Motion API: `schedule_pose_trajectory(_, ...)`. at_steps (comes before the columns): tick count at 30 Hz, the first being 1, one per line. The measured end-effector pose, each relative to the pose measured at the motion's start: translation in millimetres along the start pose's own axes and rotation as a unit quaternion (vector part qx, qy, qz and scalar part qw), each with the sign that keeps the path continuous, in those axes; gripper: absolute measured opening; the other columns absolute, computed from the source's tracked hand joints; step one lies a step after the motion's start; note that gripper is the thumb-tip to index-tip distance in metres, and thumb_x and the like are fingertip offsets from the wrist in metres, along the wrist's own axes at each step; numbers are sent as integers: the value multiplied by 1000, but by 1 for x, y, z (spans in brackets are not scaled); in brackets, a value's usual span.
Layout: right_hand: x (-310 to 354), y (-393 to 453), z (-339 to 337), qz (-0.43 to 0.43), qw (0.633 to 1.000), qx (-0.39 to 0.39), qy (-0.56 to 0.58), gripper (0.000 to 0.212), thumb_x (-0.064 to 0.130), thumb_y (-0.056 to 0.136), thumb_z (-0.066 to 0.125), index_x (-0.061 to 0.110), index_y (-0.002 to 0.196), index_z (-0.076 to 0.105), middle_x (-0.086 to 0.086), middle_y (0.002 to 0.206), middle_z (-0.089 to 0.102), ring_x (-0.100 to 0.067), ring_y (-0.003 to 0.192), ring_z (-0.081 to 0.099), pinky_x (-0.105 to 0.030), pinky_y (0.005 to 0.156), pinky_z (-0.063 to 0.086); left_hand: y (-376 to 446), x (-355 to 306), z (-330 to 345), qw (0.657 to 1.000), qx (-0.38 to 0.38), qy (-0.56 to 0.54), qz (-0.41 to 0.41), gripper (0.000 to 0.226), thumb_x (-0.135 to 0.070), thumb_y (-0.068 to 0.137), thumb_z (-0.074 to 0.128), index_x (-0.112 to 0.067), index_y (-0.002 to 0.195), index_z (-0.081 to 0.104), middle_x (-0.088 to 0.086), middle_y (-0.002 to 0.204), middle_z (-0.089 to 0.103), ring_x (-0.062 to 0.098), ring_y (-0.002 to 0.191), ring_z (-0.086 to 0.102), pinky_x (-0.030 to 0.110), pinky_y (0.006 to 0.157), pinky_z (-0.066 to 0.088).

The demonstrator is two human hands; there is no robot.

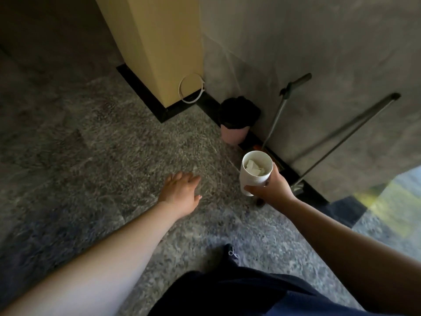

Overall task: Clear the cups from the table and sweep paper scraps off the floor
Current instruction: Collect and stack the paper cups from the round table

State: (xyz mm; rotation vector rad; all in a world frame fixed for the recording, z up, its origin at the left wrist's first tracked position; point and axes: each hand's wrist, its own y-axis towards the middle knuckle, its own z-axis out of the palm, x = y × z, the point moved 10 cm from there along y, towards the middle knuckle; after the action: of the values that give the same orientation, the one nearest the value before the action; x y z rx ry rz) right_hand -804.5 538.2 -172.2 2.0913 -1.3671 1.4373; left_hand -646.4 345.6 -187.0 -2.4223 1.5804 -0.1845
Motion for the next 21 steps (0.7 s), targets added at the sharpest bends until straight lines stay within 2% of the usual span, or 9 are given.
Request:
schedule_pose_trajectory(4,21,66,2,-3,1000,5,-15,79,34,59,86,36,125,42,21,101,56,-6,95,55,-23,78,40,57,24,-22,1000,-2,-3,-13,65,-51,91,52,-27,148,34,-2,150,41,25,136,34,44,113,26)
schedule_pose_trajectory(9,42,146,16,6,1000,-7,-20,84,37,57,86,32,128,42,16,106,57,-7,96,55,-24,78,40,135,64,-42,1000,8,-8,-2,63,-50,93,49,-27,149,31,-1,151,37,25,139,30,45,114,25)
schedule_pose_trajectory(13,58,212,28,29,999,-42,-9,88,45,54,86,36,129,40,22,101,53,-2,90,53,-18,70,39,214,97,-60,999,22,11,37,64,-51,95,45,-25,151,28,1,154,33,27,141,27,47,115,23)
schedule_pose_trajectory(17,69,265,41,69,995,-71,-14,95,48,54,86,35,134,36,20,105,50,-5,96,49,-26,79,40,286,126,-81,996,28,27,84,65,-50,96,45,-24,152,25,3,156,31,26,141,27,45,116,22)
schedule_pose_trajectory(21,79,297,41,79,992,-100,8,95,50,55,85,35,135,35,20,110,50,-5,99,49,-25,79,39,341,139,-96,990,45,49,124,66,-51,97,42,-23,154,21,3,158,26,26,142,25,43,115,23)
